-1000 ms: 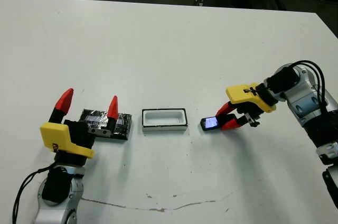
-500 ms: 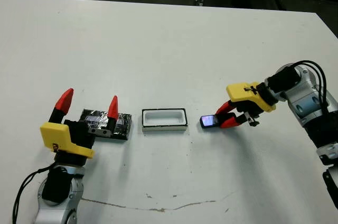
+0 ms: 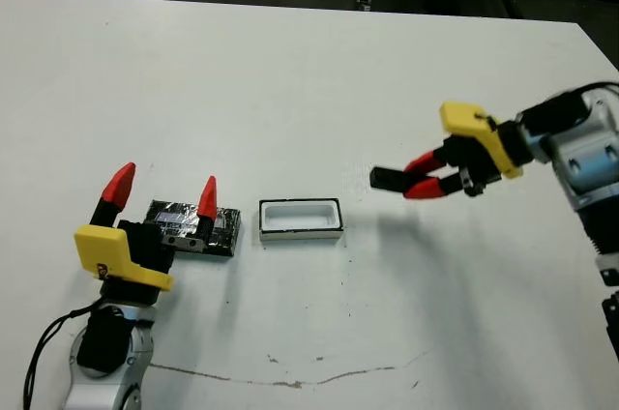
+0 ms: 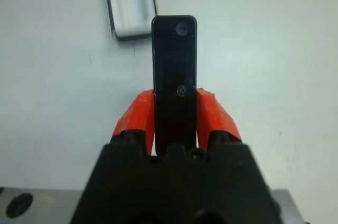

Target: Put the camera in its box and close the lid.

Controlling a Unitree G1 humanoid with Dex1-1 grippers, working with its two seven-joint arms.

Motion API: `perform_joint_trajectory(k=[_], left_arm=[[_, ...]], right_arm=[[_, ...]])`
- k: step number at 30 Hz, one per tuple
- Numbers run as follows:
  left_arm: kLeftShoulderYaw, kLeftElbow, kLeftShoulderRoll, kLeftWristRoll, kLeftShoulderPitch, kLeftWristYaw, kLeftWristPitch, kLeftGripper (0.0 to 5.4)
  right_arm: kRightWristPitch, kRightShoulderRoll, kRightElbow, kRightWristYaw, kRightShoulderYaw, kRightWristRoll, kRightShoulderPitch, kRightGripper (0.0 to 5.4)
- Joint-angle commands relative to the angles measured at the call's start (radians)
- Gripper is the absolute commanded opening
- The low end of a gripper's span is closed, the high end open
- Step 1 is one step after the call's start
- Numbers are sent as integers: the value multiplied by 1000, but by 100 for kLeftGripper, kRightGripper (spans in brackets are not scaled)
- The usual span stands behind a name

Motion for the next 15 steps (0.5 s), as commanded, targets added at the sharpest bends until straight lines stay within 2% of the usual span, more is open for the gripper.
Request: perform_joint_trajectory(k=[1, 4, 8, 15], left_arm=[[1, -2, 1, 3, 11, 4, 8, 540], [-1, -4, -1, 4, 13, 7, 11, 540], [-7, -6, -1, 9, 13, 7, 9, 540], [-10, -3, -4, 8, 9, 11, 9, 540]], right_arm=[[79, 10, -78, -33, -24, 46, -6, 166], [130, 13, -138, -46, -7, 61, -13, 166], [173, 38, -138, -21, 46, 65, -44, 166], [188, 85, -129, -42, 89, 73, -60, 166]])
